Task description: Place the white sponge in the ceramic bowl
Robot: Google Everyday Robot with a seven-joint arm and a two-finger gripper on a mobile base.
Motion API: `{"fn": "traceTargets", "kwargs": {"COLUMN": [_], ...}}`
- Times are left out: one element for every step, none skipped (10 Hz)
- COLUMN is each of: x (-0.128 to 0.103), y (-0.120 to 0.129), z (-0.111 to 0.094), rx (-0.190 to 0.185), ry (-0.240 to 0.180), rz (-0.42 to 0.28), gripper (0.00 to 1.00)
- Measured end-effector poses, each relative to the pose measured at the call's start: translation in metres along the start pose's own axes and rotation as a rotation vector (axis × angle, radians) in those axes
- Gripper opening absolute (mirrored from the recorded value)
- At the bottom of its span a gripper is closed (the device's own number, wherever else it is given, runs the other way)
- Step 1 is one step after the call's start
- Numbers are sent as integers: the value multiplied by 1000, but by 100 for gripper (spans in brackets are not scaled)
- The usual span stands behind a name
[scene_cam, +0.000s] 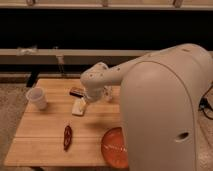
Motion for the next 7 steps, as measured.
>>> {"fn": "traceTargets", "kwargs": {"x": [0, -1, -7, -17, -29, -38, -46], "y": [0, 1, 9, 17, 25, 30, 34], "z": [0, 1, 5, 9, 15, 22, 29], "rx": [1, 16, 26, 40, 53, 66, 78], "ry": [-2, -6, -11, -15, -19, -10, 5], "rz": [0, -8, -14, -18, -18, -16, -16], "gripper": [80, 80, 80, 80, 80, 80, 80]}}
